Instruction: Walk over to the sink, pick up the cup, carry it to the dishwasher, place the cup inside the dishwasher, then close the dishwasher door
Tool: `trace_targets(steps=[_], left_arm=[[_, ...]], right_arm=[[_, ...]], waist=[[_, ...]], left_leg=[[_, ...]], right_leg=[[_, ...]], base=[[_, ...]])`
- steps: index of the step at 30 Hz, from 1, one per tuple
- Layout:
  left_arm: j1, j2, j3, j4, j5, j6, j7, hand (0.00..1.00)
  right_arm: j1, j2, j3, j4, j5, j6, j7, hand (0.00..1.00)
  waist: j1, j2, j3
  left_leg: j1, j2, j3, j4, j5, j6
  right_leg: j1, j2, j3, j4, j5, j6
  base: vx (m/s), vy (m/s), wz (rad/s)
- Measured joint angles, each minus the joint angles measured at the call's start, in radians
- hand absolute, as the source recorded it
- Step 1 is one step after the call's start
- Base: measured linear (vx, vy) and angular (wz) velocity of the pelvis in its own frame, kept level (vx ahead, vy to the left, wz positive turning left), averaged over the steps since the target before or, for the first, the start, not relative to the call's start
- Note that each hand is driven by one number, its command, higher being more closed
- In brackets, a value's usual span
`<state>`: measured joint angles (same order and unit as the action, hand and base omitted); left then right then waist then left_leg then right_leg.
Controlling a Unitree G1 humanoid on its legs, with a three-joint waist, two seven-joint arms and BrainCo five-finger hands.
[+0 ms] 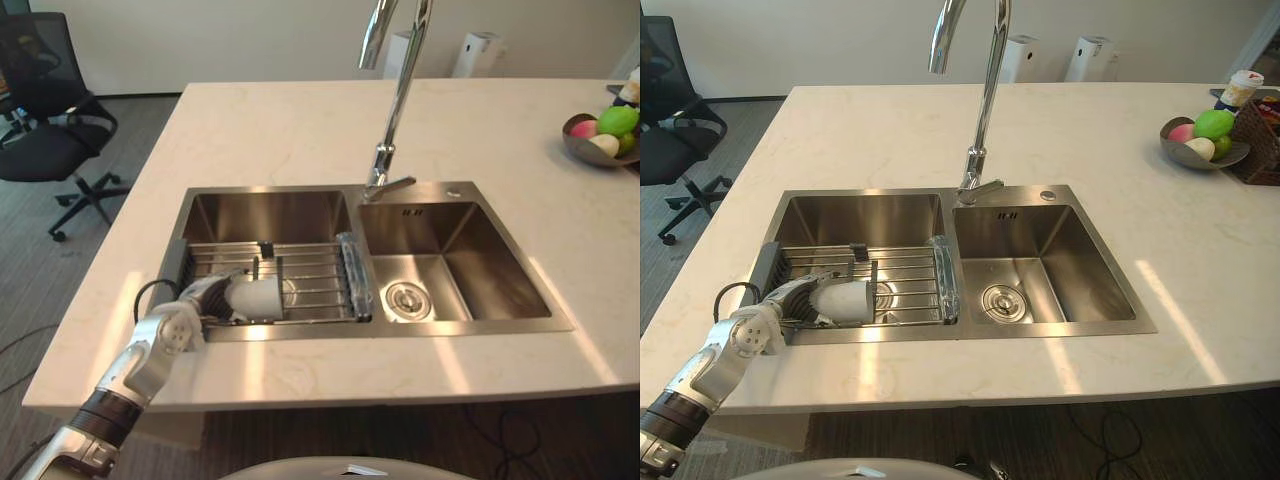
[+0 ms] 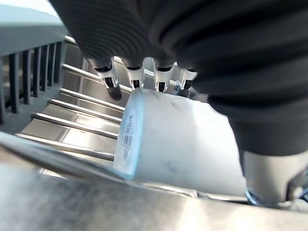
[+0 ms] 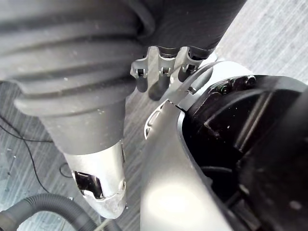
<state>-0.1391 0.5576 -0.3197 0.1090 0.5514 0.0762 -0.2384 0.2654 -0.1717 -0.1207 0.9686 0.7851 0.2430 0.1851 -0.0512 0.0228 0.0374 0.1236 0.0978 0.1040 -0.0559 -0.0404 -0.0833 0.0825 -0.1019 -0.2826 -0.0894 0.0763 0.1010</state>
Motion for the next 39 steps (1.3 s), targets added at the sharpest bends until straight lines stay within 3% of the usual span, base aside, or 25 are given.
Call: trace_targets(steps=[10,12,14,16,24,35,39], left_arm=[[0.005,-0.029,-0.004,0.039,0.000,-0.001,0.073,0.00],[0.005,-0.029,-0.005,0.043,-0.040,0.011,0.066,0.00],[-0.001,-0.038,0.004,0.076,-0.169,0.053,0.025,0.00],[-0.018,-0.041,0.003,0.098,-0.208,0.082,-0.022,0.00],[-0.063,-0.043,0.003,0.188,-0.286,0.101,-0.096,0.00],[-0.095,-0.047,0.003,0.227,-0.464,0.154,-0.098,0.00],[-0.095,-0.048,0.003,0.231,-0.525,0.151,-0.083,0.00]], right_arm=[[0.002,0.001,0.001,0.000,0.012,0.000,-0.003,0.00],[0.002,0.002,0.003,0.000,0.012,0.000,-0.004,0.00],[0.002,0.002,0.002,0.000,0.012,0.000,-0.004,0.00],[0.001,0.002,0.002,0.000,0.011,0.000,-0.004,0.00],[0.002,0.002,0.001,0.000,0.010,-0.001,-0.003,0.00],[0.010,0.001,0.001,-0.009,-0.005,-0.004,0.003,0.00],[0.011,0.001,0.001,-0.009,-0.005,-0.004,0.003,0.00]], waist=[[0.012,-0.004,-0.003],[0.012,-0.006,-0.004],[0.012,-0.007,-0.004],[0.015,-0.007,-0.005],[0.017,-0.006,-0.009],[0.015,-0.002,-0.017],[0.015,-0.002,-0.019]], left_leg=[[0.001,-0.001,0.030,-0.002,0.001,0.002],[0.001,-0.001,0.032,-0.002,0.001,0.002],[0.003,-0.001,0.039,-0.002,0.001,0.002],[0.003,-0.002,0.047,-0.002,0.001,0.002],[0.017,-0.002,0.079,-0.002,0.001,0.002],[0.018,-0.002,0.109,-0.004,-0.003,-0.004],[0.023,-0.003,0.113,-0.014,0.000,-0.005]], right_leg=[[-0.013,-0.001,0.030,0.000,0.011,0.000],[-0.015,-0.001,0.034,0.000,0.012,0.000],[-0.017,-0.001,0.042,0.000,0.015,0.001],[-0.022,-0.001,0.050,0.000,0.018,0.001],[-0.029,-0.001,0.081,0.000,0.029,-0.001],[-0.044,-0.001,0.107,0.000,0.035,-0.001],[-0.044,-0.002,0.108,0.000,0.035,-0.001]], base=[[-0.02,0.002,-0.09],[-0.03,0.003,-0.05],[-0.04,0.001,-0.08],[-0.04,0.002,-0.12],[-0.04,-0.002,-0.11],[-0.04,-0.006,-0.07],[0.00,0.000,0.00]])
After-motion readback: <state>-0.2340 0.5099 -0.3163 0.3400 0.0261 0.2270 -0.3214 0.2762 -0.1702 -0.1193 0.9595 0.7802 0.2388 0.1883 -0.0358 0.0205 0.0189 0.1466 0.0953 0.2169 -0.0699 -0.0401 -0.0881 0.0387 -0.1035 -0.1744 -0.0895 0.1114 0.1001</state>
